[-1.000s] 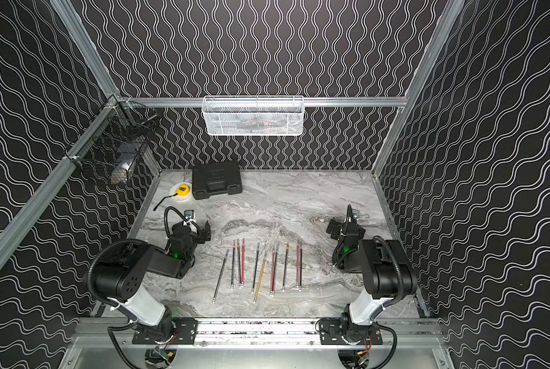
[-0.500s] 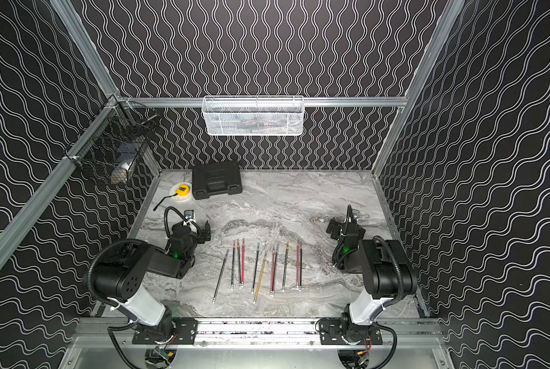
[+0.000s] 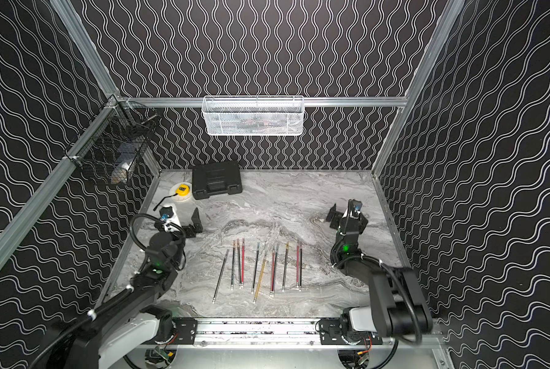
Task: Remove the protective cover of the pencils
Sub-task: Pick up the pencil from the center of the board.
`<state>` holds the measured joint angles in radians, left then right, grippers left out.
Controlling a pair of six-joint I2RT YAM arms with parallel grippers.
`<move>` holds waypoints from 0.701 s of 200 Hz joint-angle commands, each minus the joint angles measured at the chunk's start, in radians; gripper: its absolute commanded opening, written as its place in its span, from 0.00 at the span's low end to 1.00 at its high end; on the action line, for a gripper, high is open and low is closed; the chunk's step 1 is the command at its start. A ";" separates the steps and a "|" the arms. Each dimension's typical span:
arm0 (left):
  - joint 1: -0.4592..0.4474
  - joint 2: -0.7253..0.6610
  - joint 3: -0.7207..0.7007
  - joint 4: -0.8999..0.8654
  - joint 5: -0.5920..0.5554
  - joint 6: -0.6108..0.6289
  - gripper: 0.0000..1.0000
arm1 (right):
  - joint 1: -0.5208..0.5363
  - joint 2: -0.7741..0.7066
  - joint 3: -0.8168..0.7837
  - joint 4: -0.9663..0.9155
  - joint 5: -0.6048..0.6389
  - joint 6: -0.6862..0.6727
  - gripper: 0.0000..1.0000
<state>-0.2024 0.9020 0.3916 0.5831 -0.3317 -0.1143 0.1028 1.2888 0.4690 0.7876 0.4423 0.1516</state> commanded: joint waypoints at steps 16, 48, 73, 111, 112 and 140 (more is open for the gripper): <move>0.001 -0.127 0.220 -0.645 0.058 -0.294 1.00 | -0.002 -0.181 0.266 -0.819 0.037 0.555 1.00; 0.008 -0.150 0.405 -1.275 -0.046 -0.815 1.00 | -0.028 -0.247 0.378 -1.203 0.086 0.749 1.00; 0.015 -0.105 0.511 -1.217 0.363 -0.589 1.00 | -0.035 -0.347 0.329 -1.083 -0.225 0.577 1.00; 0.017 -0.116 0.471 -1.263 0.326 -0.486 1.00 | 0.158 -0.327 0.286 -1.021 -0.415 0.595 1.00; 0.016 -0.129 0.464 -1.261 0.316 -0.490 1.00 | 0.172 -0.325 0.286 -1.021 -0.403 0.596 1.00; 0.017 -0.403 0.317 -1.242 0.153 -0.610 1.00 | 0.517 -0.160 0.392 -1.076 -0.170 0.624 1.00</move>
<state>-0.1883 0.6411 0.7811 -0.6327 -0.0494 -0.6453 0.4290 1.0206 0.7860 -0.2581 0.1570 0.7444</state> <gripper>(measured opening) 0.995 0.998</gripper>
